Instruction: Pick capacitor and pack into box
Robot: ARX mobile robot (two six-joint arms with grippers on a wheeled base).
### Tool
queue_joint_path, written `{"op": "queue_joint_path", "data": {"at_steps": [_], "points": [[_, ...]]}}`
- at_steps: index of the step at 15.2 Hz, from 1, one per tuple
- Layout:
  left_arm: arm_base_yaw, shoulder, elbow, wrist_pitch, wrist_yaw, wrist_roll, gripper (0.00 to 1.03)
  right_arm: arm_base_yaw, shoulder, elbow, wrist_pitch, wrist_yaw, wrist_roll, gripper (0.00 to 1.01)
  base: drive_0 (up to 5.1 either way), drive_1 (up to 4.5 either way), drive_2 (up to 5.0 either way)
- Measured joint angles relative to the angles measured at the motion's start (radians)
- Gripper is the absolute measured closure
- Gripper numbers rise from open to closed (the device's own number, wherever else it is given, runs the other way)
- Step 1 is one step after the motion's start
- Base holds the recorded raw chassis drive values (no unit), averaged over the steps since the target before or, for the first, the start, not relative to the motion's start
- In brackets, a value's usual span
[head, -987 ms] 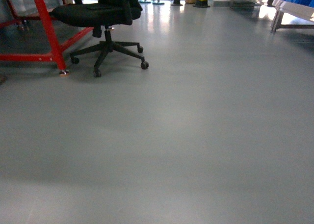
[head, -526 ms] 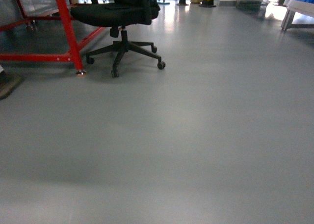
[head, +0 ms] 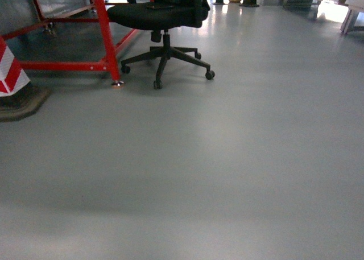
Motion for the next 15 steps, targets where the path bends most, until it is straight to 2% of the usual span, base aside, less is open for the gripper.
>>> {"op": "queue_joint_path", "data": {"at_steps": [15], "points": [[0.0, 0.0, 0.0, 0.0, 0.001, 0.0, 0.58, 0.0, 0.0, 0.0, -0.002, 0.0, 0.0, 0.03, -5.1, 2.4, 2.4]]}}
